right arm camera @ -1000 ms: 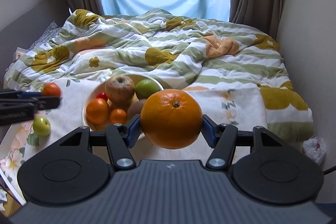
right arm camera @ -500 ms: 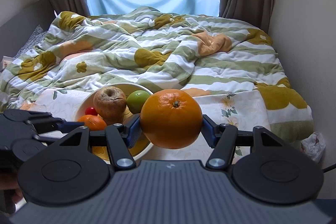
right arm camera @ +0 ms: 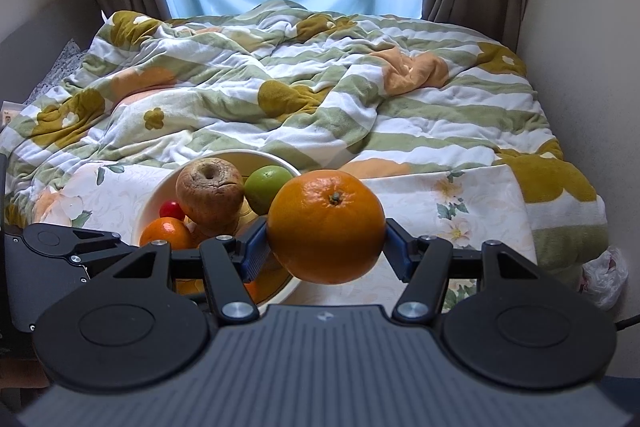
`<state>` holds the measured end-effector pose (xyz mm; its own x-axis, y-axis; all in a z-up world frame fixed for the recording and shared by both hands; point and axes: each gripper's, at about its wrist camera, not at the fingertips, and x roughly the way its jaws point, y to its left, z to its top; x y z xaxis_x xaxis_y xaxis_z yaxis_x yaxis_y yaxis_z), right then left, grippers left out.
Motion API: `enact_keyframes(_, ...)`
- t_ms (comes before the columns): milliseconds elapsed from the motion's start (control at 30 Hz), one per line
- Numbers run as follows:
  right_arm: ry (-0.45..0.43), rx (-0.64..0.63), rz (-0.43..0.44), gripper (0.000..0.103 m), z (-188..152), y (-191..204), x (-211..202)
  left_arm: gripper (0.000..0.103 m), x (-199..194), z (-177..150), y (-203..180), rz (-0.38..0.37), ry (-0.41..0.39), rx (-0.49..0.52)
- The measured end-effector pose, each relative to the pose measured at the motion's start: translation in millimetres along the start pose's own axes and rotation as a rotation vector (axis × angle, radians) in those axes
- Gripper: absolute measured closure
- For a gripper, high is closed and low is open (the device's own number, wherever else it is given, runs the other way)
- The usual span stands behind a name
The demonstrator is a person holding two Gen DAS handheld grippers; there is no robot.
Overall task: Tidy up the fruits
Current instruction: 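Lower the large orange into the bowl and open the right tool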
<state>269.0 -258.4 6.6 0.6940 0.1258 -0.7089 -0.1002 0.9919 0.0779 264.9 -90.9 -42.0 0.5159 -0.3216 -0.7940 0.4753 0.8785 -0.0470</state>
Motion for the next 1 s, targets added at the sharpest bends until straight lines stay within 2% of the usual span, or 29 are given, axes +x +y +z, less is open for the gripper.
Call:
enact_keyframes(200,0.004,-0.018,0.015,0.028,2.7,8.2,3.4,0.007,-16.3,-7.4,8.8,0.046,0.007,0.006)
enact_keyframes(500,0.023,-0.067,0.072,0.028,3.4,31.1,13.1,0.006,-37.0,-28.8,35.2,0.112,0.022,-0.075)
enact_keyframes(700,0.059,-0.133,0.133,0.028,-2.1,60.5,29.3,0.006,-49.2,-43.9,45.9,0.19,0.006,-0.128)
enact_keyframes(1000,0.115,-0.192,0.199,0.028,-18.5,93.2,58.1,0.006,-58.7,-65.3,58.8,0.233,0.021,-0.195)
